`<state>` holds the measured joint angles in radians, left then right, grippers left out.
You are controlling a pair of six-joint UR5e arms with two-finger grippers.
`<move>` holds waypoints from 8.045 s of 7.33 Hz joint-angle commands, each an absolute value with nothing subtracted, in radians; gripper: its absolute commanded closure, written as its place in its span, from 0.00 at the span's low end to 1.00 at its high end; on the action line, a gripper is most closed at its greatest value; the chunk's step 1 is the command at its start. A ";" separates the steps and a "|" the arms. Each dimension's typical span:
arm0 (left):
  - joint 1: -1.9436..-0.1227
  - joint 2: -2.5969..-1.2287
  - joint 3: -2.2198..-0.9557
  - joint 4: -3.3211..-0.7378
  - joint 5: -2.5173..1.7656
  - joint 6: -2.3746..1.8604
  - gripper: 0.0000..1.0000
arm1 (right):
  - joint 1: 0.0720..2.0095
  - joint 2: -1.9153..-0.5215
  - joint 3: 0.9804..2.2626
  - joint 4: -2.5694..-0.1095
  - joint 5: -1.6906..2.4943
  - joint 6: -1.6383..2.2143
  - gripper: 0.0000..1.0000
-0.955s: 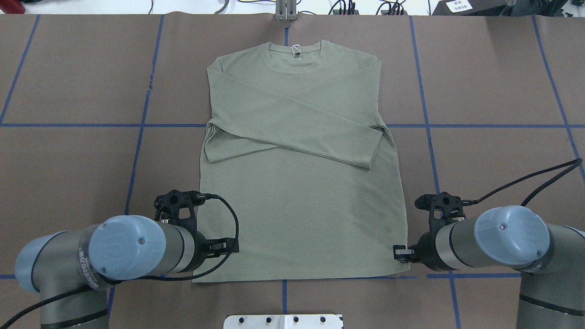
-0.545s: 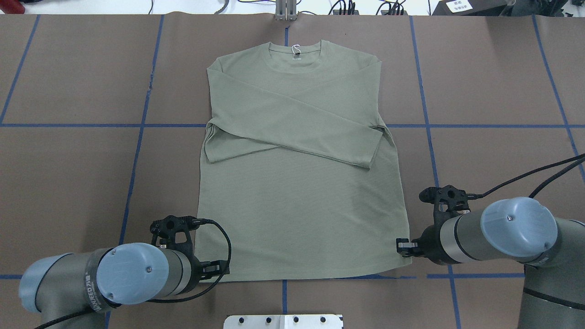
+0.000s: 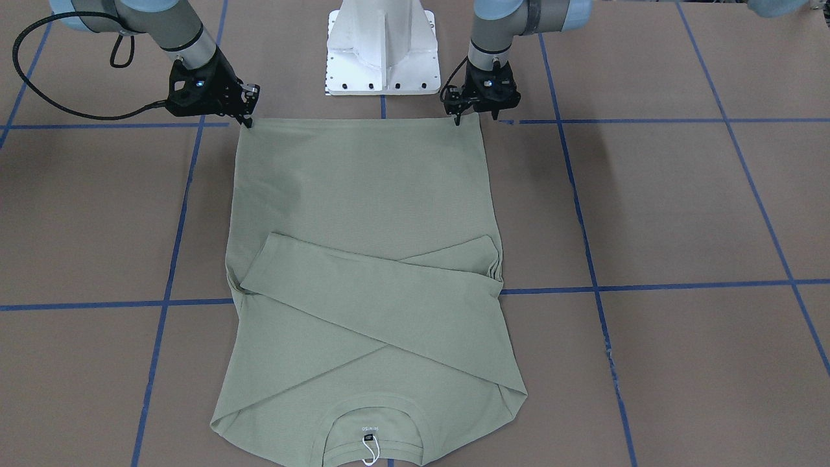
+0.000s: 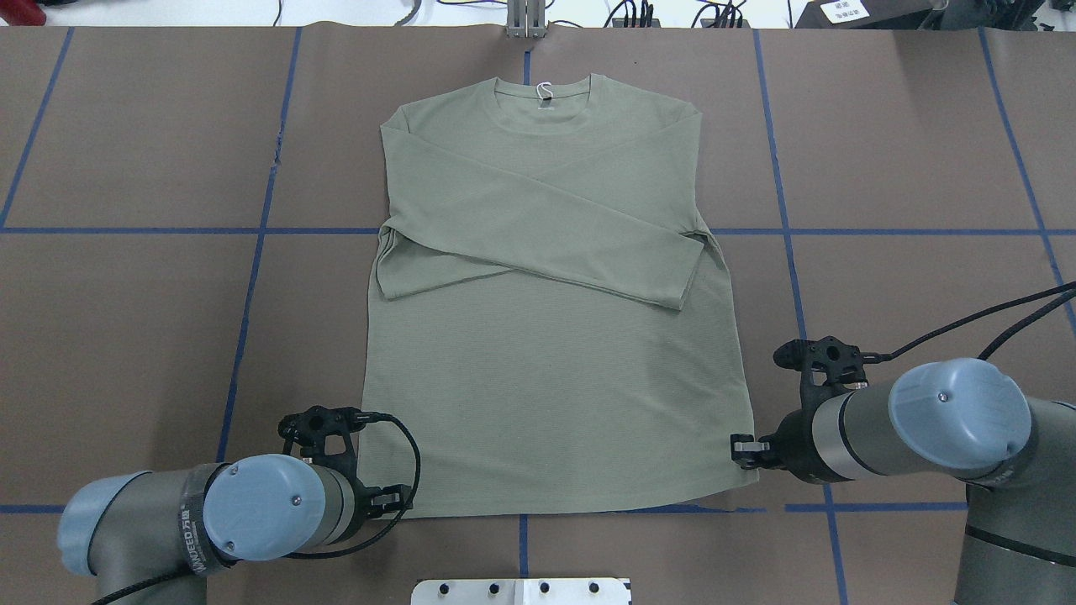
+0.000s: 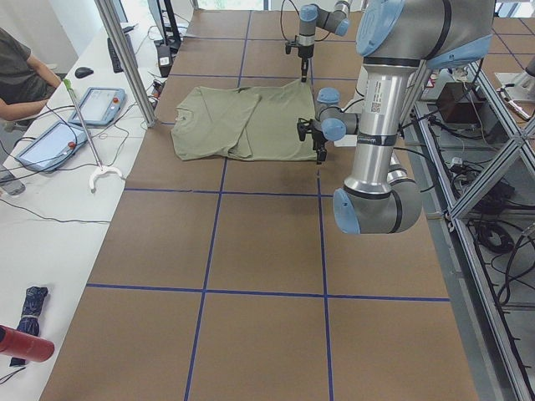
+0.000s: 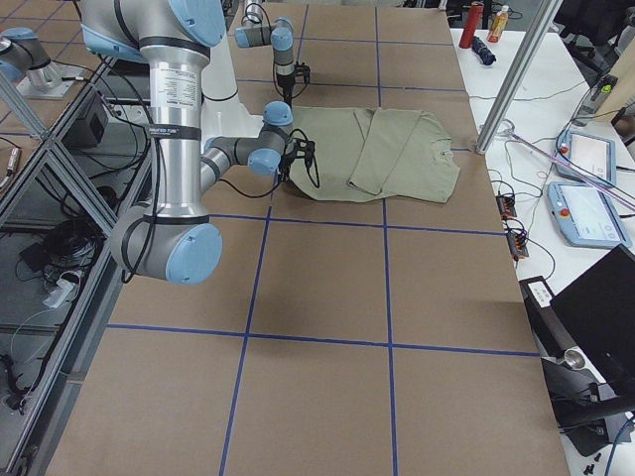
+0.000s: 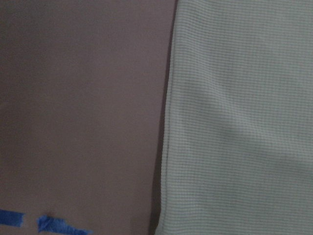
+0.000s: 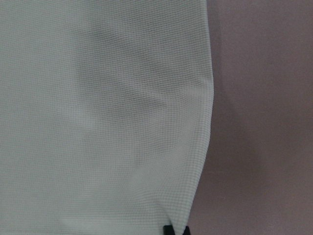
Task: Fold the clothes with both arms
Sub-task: 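Grasp the hem corners nearest the robot with both grippers, then lift the hem with both grippers and carry it over to the collar, then open both grippers at the collar and raise them off the shirt, then move the right gripper to the folded shirt's side edge and grasp it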
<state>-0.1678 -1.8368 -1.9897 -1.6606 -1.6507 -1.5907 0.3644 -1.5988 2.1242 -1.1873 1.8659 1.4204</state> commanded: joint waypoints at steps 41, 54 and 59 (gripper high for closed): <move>-0.781 -2.238 -1.381 -1.893 -1.789 -1.169 1.00 | 0.934 -0.930 1.262 -1.066 2.151 1.275 1.00; -0.776 -2.278 -1.455 -1.824 -1.789 -1.186 0.00 | 0.718 -1.380 1.722 -0.974 2.129 1.293 0.00; -0.773 -2.269 -1.463 -1.824 -1.787 -1.186 0.00 | 0.661 -1.387 1.714 -0.976 2.086 1.293 0.02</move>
<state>-0.7738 -2.2755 -1.4621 -1.8241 -1.7882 -1.1857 0.6653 -1.3892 1.7189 -0.9747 2.0969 1.2942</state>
